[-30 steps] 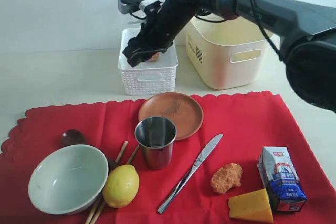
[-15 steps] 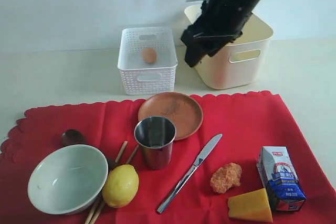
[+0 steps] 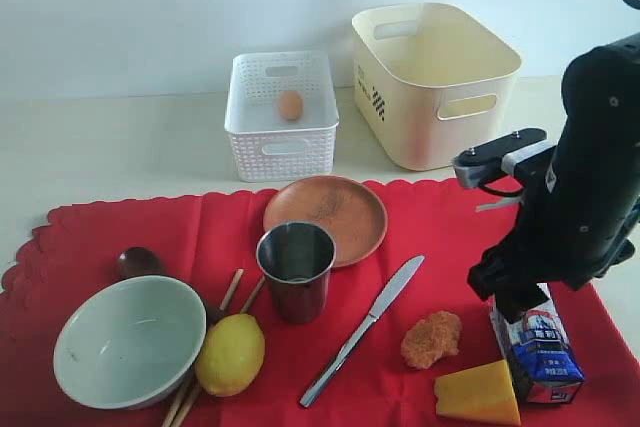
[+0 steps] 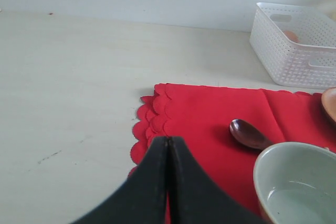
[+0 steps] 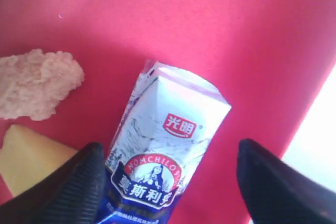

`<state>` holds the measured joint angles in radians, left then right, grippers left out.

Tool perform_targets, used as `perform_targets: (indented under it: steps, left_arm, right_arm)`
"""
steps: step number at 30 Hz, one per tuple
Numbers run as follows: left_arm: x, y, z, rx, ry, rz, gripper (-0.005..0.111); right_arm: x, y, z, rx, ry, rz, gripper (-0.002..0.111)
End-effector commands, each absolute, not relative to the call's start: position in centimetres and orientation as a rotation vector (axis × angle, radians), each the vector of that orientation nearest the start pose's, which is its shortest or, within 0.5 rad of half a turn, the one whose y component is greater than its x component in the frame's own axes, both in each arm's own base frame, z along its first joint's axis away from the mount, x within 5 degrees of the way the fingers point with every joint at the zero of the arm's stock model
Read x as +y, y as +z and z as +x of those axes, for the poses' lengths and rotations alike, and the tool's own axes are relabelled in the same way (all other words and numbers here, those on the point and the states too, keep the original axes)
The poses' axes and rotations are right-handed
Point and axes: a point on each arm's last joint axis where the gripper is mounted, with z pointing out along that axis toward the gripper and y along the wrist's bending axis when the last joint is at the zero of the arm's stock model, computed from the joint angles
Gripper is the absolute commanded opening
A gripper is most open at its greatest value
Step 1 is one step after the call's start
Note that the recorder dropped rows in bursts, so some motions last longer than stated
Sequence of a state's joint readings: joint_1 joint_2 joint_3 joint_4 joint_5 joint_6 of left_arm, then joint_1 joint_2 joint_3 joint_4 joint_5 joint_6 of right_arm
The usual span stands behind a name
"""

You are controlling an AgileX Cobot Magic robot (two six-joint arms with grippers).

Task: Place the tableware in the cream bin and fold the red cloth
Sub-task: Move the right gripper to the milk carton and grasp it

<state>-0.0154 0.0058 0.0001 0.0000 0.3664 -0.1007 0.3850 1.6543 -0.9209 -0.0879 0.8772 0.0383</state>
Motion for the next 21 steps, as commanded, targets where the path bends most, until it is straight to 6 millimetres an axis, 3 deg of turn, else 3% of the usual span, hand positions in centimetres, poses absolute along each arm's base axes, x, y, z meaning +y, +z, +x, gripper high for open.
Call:
perform_targets:
  steps: [1, 21]
  left_arm:
    - [-0.1, 18.1, 5.3, 1.841, -0.083, -0.08, 0.001]
    - [-0.1, 18.1, 5.3, 1.841, -0.083, -0.08, 0.001]
  right_arm:
    - [9.6, 17.1, 25.9, 2.987, -0.094, -0.565, 0.07]
    - [8.9, 14.3, 26.6, 3.105, 0.008, -0.438, 0.07]
